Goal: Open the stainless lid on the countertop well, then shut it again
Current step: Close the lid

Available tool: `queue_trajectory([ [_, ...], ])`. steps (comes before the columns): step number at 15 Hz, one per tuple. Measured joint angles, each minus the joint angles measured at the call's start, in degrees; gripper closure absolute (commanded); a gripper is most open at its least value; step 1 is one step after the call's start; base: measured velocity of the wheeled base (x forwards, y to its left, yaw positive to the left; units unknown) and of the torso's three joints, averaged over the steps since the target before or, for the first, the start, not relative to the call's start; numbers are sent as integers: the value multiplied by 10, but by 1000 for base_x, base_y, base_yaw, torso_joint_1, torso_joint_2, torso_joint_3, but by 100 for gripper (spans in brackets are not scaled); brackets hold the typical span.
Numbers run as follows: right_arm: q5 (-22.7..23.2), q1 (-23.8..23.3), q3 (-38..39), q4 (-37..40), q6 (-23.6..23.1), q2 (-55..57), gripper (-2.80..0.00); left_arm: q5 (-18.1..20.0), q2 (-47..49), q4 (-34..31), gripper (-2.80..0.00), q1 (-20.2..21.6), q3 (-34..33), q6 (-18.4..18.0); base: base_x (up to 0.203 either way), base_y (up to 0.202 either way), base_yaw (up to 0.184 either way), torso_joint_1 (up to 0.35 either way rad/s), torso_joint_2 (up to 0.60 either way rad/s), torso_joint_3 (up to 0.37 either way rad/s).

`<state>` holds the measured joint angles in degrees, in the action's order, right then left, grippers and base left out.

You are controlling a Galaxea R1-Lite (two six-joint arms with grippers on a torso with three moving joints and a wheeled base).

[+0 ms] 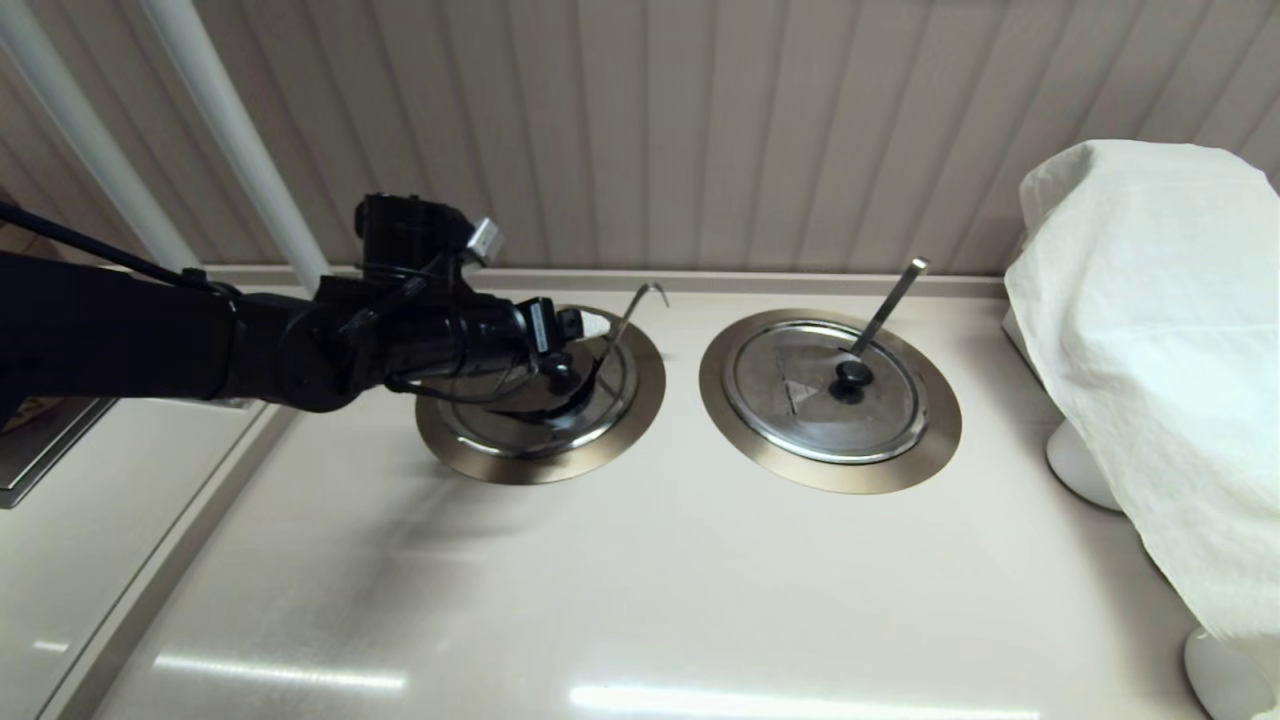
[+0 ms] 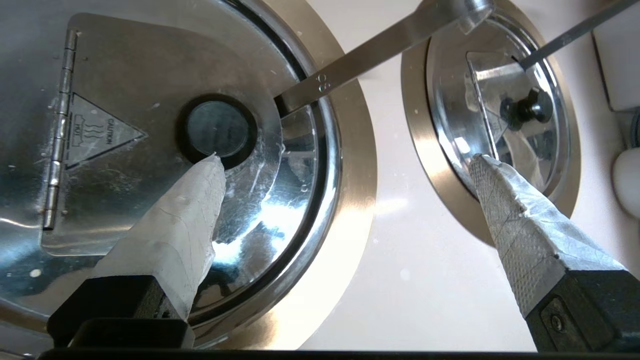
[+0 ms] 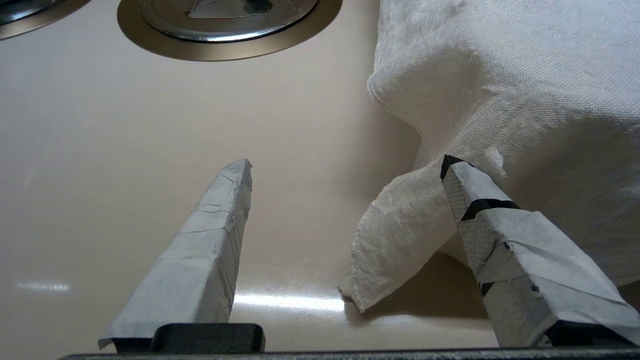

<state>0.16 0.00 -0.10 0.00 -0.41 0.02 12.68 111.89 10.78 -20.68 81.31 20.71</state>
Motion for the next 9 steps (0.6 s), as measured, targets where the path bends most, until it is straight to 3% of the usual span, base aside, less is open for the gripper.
queue_trajectory([
  [3, 0, 0, 0, 0, 0, 0, -280, 3, -10, 1, -280, -7, -12, -13, 0, 0, 0, 0, 0, 0],
  [5, 0, 0, 0, 0, 0, 0, -280, -3, -10, 16, -280, -7, -33, -48, 0, 0, 0, 0, 0, 0],
  [7, 0, 0, 0, 0, 0, 0, -280, -4, -1, 88, -280, 3, -82, -117, 0, 0, 0, 0, 0, 0],
  [9, 0, 0, 0, 0, 0, 0, -280, -5, 29, 226, -280, 10, -132, -194, 0, 0, 0, 0, 0, 0],
])
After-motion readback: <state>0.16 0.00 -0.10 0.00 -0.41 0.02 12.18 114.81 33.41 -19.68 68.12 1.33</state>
